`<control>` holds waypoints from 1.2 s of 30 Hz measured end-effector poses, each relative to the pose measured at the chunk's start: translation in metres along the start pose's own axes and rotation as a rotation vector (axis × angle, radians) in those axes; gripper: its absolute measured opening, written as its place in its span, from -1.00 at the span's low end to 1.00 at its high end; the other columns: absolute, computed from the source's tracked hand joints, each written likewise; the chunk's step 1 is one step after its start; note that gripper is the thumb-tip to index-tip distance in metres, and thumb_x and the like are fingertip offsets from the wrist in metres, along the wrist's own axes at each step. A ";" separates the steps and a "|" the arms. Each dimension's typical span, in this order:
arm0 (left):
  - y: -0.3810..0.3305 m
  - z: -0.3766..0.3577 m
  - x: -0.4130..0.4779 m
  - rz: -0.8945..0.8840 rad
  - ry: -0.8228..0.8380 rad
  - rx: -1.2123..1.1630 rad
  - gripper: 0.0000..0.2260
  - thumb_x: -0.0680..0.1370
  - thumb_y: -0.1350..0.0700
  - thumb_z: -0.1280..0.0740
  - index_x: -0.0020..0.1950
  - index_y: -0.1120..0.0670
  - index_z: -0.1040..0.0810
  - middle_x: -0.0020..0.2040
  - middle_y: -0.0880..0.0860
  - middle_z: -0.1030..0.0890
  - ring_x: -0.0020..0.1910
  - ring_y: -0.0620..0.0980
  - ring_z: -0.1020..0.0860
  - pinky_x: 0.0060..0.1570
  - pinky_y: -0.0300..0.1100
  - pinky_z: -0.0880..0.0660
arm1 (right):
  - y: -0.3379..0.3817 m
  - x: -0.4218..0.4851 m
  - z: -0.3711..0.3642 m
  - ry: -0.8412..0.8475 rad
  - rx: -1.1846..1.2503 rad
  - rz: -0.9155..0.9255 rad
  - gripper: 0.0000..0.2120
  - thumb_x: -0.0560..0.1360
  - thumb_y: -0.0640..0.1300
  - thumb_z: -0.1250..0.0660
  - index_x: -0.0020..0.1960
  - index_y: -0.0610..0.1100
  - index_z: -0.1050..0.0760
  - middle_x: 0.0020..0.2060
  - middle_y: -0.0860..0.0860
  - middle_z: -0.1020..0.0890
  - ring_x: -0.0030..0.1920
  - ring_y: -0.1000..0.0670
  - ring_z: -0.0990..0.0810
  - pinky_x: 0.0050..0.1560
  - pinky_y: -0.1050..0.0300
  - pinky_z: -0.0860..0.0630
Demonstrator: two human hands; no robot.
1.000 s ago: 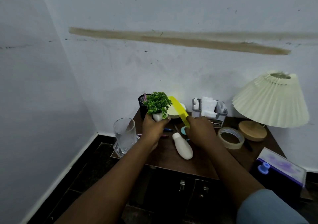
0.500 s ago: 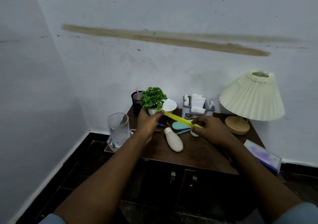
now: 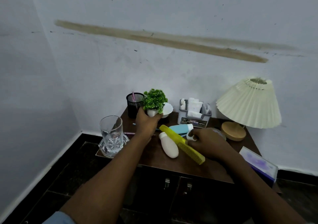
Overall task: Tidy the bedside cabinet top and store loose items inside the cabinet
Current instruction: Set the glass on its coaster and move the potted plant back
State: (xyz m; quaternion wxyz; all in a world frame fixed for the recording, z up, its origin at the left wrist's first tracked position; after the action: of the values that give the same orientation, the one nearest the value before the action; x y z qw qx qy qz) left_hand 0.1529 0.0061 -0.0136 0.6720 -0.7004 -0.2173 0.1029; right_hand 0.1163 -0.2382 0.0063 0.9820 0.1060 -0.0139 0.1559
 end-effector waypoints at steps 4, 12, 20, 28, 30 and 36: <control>0.002 0.002 0.007 -0.049 0.015 0.058 -0.45 0.31 0.09 -0.67 0.21 -0.04 -0.51 0.07 -0.13 -0.65 0.04 -0.16 -0.63 0.00 -0.14 -0.60 | 0.029 0.027 0.023 -0.314 0.404 0.096 -0.45 0.55 0.00 -0.39 0.51 0.10 -0.33 0.31 0.03 -0.48 0.05 0.08 -0.59 0.01 0.16 -0.47; 0.003 -0.024 0.008 -0.256 0.186 0.193 -0.51 0.44 0.36 -0.45 0.23 -0.10 -0.52 0.07 -0.09 -0.67 0.04 -0.19 -0.65 -0.03 -0.13 -0.64 | 0.061 0.080 0.017 -0.288 0.708 0.177 -0.27 0.53 -0.04 -0.44 0.57 0.30 -0.18 0.46 0.01 -0.39 0.47 0.02 -0.34 0.36 0.09 -0.40; 0.020 -0.027 0.030 -0.243 0.113 0.751 -0.46 0.50 0.12 -0.48 0.47 -0.01 -0.45 0.45 0.06 -0.42 0.38 0.15 -0.39 0.32 0.07 -0.37 | 0.016 0.087 0.035 -0.723 0.714 -0.006 -0.72 0.53 -0.22 -0.41 0.24 -0.11 -0.61 0.13 0.00 -0.65 0.18 0.01 -0.58 0.20 0.13 -0.50; 0.037 -0.035 0.043 -0.116 0.167 0.943 -0.77 0.59 0.01 -0.34 0.25 -0.06 -0.59 0.28 0.04 -0.56 0.32 0.19 -0.41 0.25 0.11 -0.29 | 0.022 0.096 0.029 -0.722 0.680 0.038 -0.71 0.53 -0.24 -0.40 0.24 -0.09 -0.62 0.10 0.15 -0.57 0.14 0.24 -0.48 0.16 0.56 -0.31; 0.035 -0.031 0.043 -0.127 0.159 0.931 -0.81 0.58 0.01 -0.34 0.18 -0.08 -0.62 0.19 0.00 -0.62 0.29 0.17 -0.45 0.22 0.09 -0.27 | 0.030 0.099 0.028 -0.708 0.645 0.065 -0.72 0.52 -0.27 -0.40 0.23 -0.12 -0.63 0.10 0.11 -0.58 0.14 0.23 -0.48 0.15 0.59 -0.27; 0.030 -0.011 0.038 -0.139 0.159 0.908 -0.73 0.50 -0.05 -0.37 0.20 -0.14 -0.57 0.03 -0.10 -0.67 0.24 0.09 -0.51 0.17 0.06 -0.22 | 0.049 0.121 0.017 -0.591 0.615 0.040 -0.68 0.54 -0.25 -0.39 0.28 -0.13 -0.61 0.19 -0.11 -0.64 0.23 -0.06 -0.57 0.26 0.16 -0.45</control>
State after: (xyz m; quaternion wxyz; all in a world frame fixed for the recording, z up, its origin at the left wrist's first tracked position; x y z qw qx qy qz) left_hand 0.1960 0.0127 -0.0365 0.9305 -0.3247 -0.1445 0.0884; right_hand 0.2158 -0.1592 0.0399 0.8551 0.4338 -0.2498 0.1349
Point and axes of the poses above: each hand's wrist, its own x-axis towards the middle knuckle, its own z-axis out of the back of the hand, y = z × x, the point moved 9 cm from there along x, towards the middle knuckle
